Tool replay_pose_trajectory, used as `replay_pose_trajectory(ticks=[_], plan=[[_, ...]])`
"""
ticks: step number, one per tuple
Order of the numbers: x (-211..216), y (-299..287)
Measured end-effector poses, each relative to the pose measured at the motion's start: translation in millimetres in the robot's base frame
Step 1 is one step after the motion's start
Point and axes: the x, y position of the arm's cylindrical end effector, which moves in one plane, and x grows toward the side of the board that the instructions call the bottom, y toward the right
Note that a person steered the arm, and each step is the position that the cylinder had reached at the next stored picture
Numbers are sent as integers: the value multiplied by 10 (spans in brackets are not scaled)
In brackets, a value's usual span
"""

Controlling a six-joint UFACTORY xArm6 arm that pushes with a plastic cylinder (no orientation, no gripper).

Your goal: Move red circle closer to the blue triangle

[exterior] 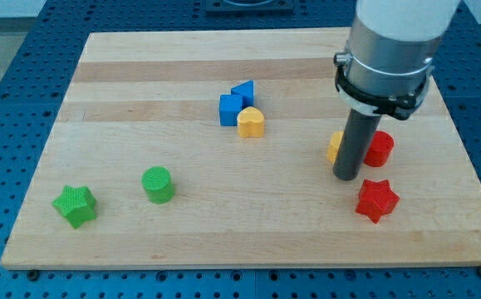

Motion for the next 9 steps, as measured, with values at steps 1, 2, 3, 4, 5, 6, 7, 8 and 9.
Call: replay_pose_trajectory(ticks=[1,2,3,4,5,6,7,8,9], plan=[[-143,98],[-298,244],[-568,257],[-804,135],[-965,-11],[-1028,-312],[-1029,-602],[-1030,-806],[-1032,-761]])
